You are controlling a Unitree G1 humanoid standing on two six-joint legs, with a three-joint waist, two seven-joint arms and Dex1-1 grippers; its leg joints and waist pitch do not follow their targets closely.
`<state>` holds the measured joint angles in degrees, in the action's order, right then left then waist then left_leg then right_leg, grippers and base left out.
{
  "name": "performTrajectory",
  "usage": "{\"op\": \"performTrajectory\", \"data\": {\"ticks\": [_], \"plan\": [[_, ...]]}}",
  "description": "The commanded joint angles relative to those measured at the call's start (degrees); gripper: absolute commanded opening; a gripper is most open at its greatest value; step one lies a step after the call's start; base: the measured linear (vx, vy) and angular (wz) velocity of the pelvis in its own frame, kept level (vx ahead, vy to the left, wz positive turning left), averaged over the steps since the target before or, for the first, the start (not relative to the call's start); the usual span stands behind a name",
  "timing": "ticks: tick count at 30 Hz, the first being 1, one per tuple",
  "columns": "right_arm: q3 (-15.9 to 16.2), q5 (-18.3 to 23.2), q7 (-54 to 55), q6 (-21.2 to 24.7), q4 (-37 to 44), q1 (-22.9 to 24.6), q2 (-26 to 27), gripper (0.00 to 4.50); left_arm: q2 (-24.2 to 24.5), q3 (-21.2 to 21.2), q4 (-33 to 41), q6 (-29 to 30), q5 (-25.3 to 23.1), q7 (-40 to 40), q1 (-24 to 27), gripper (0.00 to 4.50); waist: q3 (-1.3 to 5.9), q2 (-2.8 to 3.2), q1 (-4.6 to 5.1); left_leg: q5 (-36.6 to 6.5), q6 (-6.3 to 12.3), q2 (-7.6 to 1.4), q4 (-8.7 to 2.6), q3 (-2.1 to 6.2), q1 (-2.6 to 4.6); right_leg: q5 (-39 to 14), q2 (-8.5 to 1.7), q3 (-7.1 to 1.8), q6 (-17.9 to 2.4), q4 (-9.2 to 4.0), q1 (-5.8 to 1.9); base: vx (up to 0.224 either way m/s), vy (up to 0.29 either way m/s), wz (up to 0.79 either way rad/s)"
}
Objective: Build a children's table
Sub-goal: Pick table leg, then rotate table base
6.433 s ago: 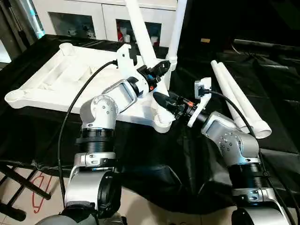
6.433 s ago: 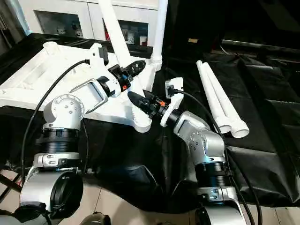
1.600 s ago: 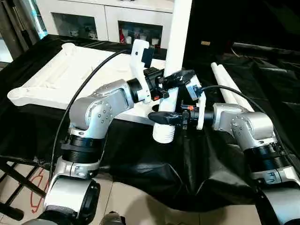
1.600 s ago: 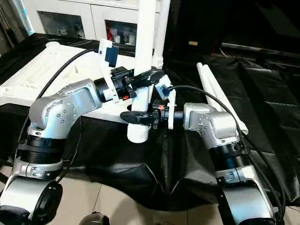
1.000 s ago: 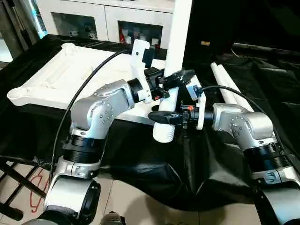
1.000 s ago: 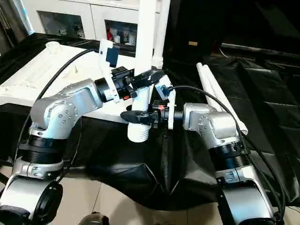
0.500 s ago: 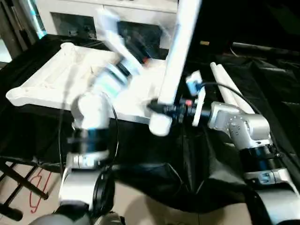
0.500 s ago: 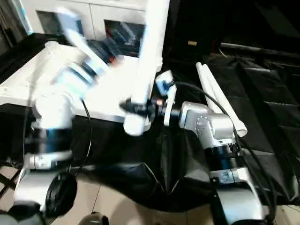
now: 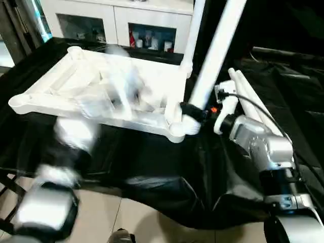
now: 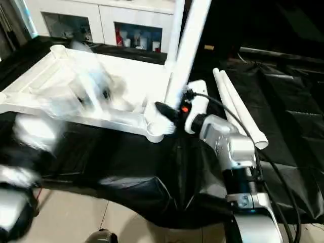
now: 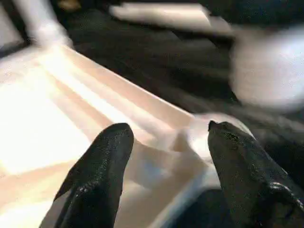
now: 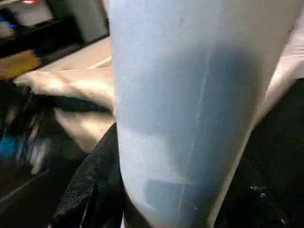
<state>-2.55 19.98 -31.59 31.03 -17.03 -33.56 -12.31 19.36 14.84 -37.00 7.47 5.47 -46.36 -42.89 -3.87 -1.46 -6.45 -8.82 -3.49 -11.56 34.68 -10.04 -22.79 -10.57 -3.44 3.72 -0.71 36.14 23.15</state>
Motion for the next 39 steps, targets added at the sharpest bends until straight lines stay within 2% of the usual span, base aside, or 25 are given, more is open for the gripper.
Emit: {"op": "performTrajectory", "data": {"ticks": [1,3,5,6,7,8,9,11,12,13,14,15,19,21,24,26,28,29,30,32,33,35,37,39], "plan": [[-0.6,-1.8,1.6,-1.4,0.0,0.7,-0.5,1.9,0.5,2.5,-3.6,-3.3,-3.4,-2.9,-2.3,2.98,5.1,0.62,0.06,-9.4,-3.24,-1.34,-3.92,0.4,1.84,-3.6,-4.61,-2.8,-10.3,-3.73,-3.21,0.0,0.0,0.0],[-0.9,-2.1,2.7,-1.4,0.2,1.1,-0.2,1.9,0.6,4.1,-7.7,-5.8,-5.7,-3.8,-3.4,2.98,4.97,0.4,0.14,-10.0,-2.94,-1.26,-3.97,0.35,1.8,-5.6,-4.63,-2.87,-9.8,-4.09,-3.28,0.0,0.0,0.0],[-0.7,-2.6,3.0,-1.8,0.2,1.3,-0.4,1.9,0.2,4.5,-11.6,-7.6,-7.3,-2.4,-5.1,2.98,5.02,0.65,0.21,-10.7,-3.08,-1.36,-4.04,0.47,1.96,-7.8,-4.69,-2.89,-9.2,-4.21,-3.3,0.0,0.0,0.0],[-0.5,-3.0,3.3,-2.0,0.4,1.5,-0.5,1.9,0.0,5.2,-16.0,-9.5,-9.1,-1.6,-6.9,2.98,4.97,0.71,0.31,-10.7,-2.94,-1.41,-4.05,0.51,1.91,-7.4,-4.65,-2.86,-9.5,-4.26,-3.26,0.0,0.0,0.0],[-0.5,-3.0,3.3,-2.0,0.4,1.5,-0.5,1.9,0.0,5.2,-16.0,-9.5,-9.1,-1.6,-6.9,2.98,4.95,0.7,0.3,-11.1,-2.87,-1.35,-4.01,0.45,2.03,-7.8,-4.59,-2.85,-9.4,-4.4,-3.14,0.0,0.0,0.0],[-0.4,-3.0,3.4,-2.1,0.5,1.6,-0.6,1.9,-0.1,5.6,-17.5,-10.2,-9.7,-1.4,-7.6,2.7,4.99,0.65,0.34,-11.2,-2.8,-1.45,-4.06,0.55,2.06,-7.6,-4.68,-2.84,-9.8,-4.26,-3.2,0.0,0.0,0.0],[-0.4,-3.0,3.5,-1.9,0.8,1.8,-0.7,1.9,-0.1,5.9,-19.0,-10.8,-10.3,-1.1,-8.2,2.7,4.99,0.65,0.34,-11.2,-2.8,-1.45,-4.06,0.55,2.06,-7.6,-4.68,-2.84,-9.8,-4.26,-3.2,0.0,0.0,0.0],[-0.2,-3.1,3.9,-1.7,1.7,2.3,-0.8,1.9,-0.3,6.7,-23.3,-13.0,-12.3,0.7,-10.0,2.63,5.09,1.14,0.41,-11.4,-2.59,-1.45,-3.94,0.61,2.09,-6.3,-4.61,-2.84,-10.7,-4.15,-3.24,0.0,0.0,0.0],[-0.2,-3.1,3.9,-1.7,1.8,2.3,-0.8,1.9,-0.3,6.8,-23.8,-13.3,-12.5,0.9,-10.3,2.63,5.07,0.95,0.49,-11.4,-2.46,-1.41,-3.96,0.56,2.06,-6.1,-4.58,-2.86,-10.7,-4.28,-3.27,0.0,0.0,0.0],[-0.2,-3.3,4.0,-1.5,2.4,2.7,-0.8,1.9,-0.6,7.2,-26.8,-14.8,-13.7,1.4,-11.5,2.63,5.09,1.22,0.48,-11.3,-2.34,-1.4,-3.91,0.58,2.09,-5.5,-4.55,-2.86,-10.9,-4.3,-3.25,0.0,0.0,0.0],[-0.3,-3.3,4.0,-1.3,2.8,2.9,-0.9,1.9,-0.9,7.1,-28.2,-15.3,-14.0,1.2,-12.0,2.63,5.07,1.2,0.46,-11.5,-2.21,-1.35,-3.87,0.58,2.1,-5.4,-4.56,-2.86,-11.2,-4.24,-3.37,0.0,0.0,0.0],[-0.3,-3.4,4.1,-1.2,3.0,3.1,-1.0,1.9,-1.3,7.0,-29.4,-15.5,-14.2,0.7,-12.5,2.29,5.12,1.34,0.46,-11.5,-2.27,-1.44,-3.89,0.67,2.09,-5.4,-4.7,-2.82,-11.5,-4.09,-3.45,0.0,0.0,0.0],[-0.1,-3.6,4.2,-1.1,3.4,3.7,-1.2,1.9,-2.1,6.6,-31.5,-15.9,-14.6,-0.3,-13.2,2.25,5.03,1.2,0.4,-12.0,-2.01,-1.44,-3.86,0.58,2.11,-5.9,-4.68,-2.8,-12.2,-4.32,-3.4,0.0,0.0,0.0],[0.1,-3.6,4.2,-1.0,3.5,3.9,-1.3,1.9,-2.5,6.5,-32.9,-16.0,-14.7,-2.2,-13.7,1.93,5.08,1.17,0.34,-12.0,-1.79,-1.47,-3.88,0.66,2.07,-6.1,-4.8,-2.78,-12.4,-4.33,-3.53,0.0,0.0,0.0],[0.4,-3.8,4.1,-1.0,3.3,3.9,-1.3,1.9,-2.9,6.5,-34.6,-16.2,-15.2,-4.3,-14.2,1.79,5.07,0.99,0.34,-11.9,-1.64,-1.48,-3.86,0.63,2.1,-6.1,-4.78,-2.78,-12.7,-4.29,-3.49,0.0,0.0,0.0],[0.6,-4.0,4.0,-1.2,3.1,3.8,-1.4,1.9,-3.0,6.7,-35.2,-16.4,-15.7,-5.4,-14.4,1.49,5.03,1.03,0.34,-11.8,-1.36,-1.44,-3.85,0.61,2.07,-6.0,-4.81,-2.78,-12.9,-4.3,-3.48,0.0,0.0,0.0],[1.1,-4.3,3.7,-1.6,2.5,3.4,-1.5,1.9,-2.6,7.9,-36.0,-16.4,-16.8,-11.1,-14.9,1.43,5.01,0.99,0.31,-11.0,-0.96,-1.44,-3.89,0.63,2.02,-5.5,-4.87,-2.79,-12.9,-4.38,-3.54,0.0,0.0,0.0],[1.3,-4.5,3.5,-1.8,2.2,3.2,-1.7,1.9,-2.3,8.6,-36.0,-15.6,-17.1,-14.5,-15.1,1.43,5.05,1.23,0.22,-11.1,-1.08,-1.46,-3.86,0.64,2.09,-5.7,-4.94,-2.78,-12.9,-4.33,-3.51,0.0,0.0,0.0],[1.9,-5.0,2.9,-2.2,1.6,2.7,-2.1,1.9,-1.7,10.4,-36.0,-14.4,-18.5,-20.2,-15.6,1.34,5.01,1.14,0.26,-10.9,-1.1,-1.5,-3.94,0.63,2.12,-5.4,-4.92,-2.82,-13.1,-4.39,-3.49,0.0,0.0,0.0],[2.1,-5.2,2.7,-2.4,1.4,2.5,-2.3,1.9,-1.4,11.0,-36.2,-14.2,-19.3,-22.0,-15.9,1.05,4.93,1.24,0.29,-11.3,-1.28,-1.59,-4.01,0.61,2.17,-4.9,-4.91,-2.81,-13.6,-4.24,-3.48,0.0,0.0,0.0],[2.4,-5.6,2.3,-3.0,0.6,2.0,-2.6,1.9,-1.1,12.3,-36.5,-13.0,-20.5,-24.8,-16.5,1.05,4.91,1.47,0.25,-12.3,-1.35,-1.6,-4.02,0.63,2.23,-5.2,-5.05,-2.83,-14.0,-4.26,-3.56,0.0,0.0,0.0],[2.6,-5.9,2.0,-3.3,0.3,1.8,-2.8,1.9,-0.9,12.8,-36.5,-12.7,-20.9,-25.7,-16.6,0.99,4.93,1.35,0.28,-12.5,-1.38,-1.58,-4.02,0.63,2.28,-5.6,-5.07,-2.83,-14.1,-4.35,-3.6,0.0,0.0,0.0],[2.9,-6.6,1.7,-3.8,-0.5,1.3,-3.2,1.9,-1.0,12.6,-36.4,-12.1,-21.5,-26.0,-16.6,0.66,4.76,1.27,0.37,-13.4,-1.58,-1.55,-4.07,0.62,2.28,-7.1,-5.05,-2.81,-14.2,-4.42,-3.65,0.0,0.0,0.0],[2.9,-6.8,1.6,-3.9,-0.7,1.3,-3.3,1.9,-1.3,12.1,-36.3,-11.1,-21.4,-25.5,-16.6,0.63,4.73,1.28,0.31,-13.8,-1.45,-1.58,-4.06,0.61,2.42,-8.4,-5.19,-2.86,-14.1,-4.65,-3.65,0.0,0.0,0.0]]}}
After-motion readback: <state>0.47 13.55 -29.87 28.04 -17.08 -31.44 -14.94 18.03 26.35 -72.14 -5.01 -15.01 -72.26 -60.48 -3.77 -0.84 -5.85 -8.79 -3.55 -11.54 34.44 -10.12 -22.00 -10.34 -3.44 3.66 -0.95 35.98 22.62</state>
